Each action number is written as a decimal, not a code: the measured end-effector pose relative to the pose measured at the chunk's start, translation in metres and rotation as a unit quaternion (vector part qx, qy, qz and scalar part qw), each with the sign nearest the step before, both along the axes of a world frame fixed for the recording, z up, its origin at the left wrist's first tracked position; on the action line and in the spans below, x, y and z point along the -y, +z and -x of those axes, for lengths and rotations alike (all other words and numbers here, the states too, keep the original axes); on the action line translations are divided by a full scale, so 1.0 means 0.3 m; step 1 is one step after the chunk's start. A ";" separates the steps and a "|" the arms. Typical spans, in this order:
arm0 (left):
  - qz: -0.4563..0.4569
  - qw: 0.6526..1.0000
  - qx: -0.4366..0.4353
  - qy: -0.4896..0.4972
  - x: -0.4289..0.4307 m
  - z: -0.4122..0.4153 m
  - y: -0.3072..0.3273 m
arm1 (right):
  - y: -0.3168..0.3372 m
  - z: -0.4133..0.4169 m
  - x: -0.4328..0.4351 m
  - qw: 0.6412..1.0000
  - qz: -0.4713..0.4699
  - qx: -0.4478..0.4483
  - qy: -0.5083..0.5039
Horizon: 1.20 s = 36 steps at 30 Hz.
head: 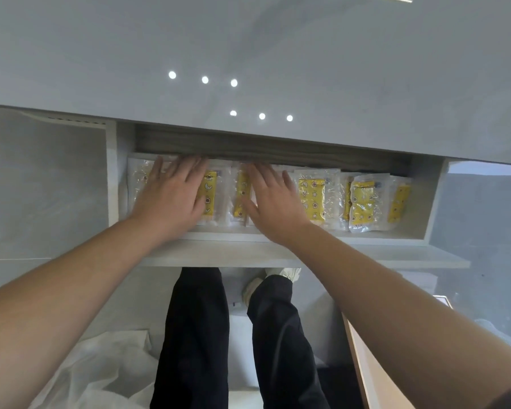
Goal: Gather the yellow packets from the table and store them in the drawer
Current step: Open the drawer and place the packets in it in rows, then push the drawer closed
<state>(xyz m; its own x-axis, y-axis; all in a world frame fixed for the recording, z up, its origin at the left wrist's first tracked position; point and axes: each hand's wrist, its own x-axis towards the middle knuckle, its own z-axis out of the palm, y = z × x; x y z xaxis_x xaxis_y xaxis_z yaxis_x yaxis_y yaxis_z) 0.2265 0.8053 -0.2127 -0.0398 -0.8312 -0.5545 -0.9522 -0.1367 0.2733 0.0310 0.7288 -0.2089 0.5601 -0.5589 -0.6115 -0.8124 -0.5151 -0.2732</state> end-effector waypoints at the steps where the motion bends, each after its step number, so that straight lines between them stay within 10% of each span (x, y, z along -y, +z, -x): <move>1: -0.010 1.000 -0.015 -0.010 -0.030 0.011 0.022 | 0.027 0.041 -0.024 1.000 -0.025 -0.005 0.012; 8: -0.068 0.989 -0.105 -0.074 -0.117 0.056 0.139 | 0.186 0.229 -0.096 0.979 -0.197 -0.026 0.050; 21: -0.130 0.961 -0.095 -0.224 -0.072 0.075 0.162 | 0.185 0.250 -0.072 0.979 -0.160 -0.038 0.124; 36: 0.042 0.993 -0.059 -0.094 -0.025 0.056 0.153 | 0.195 0.188 0.041 0.999 -0.021 -0.002 0.035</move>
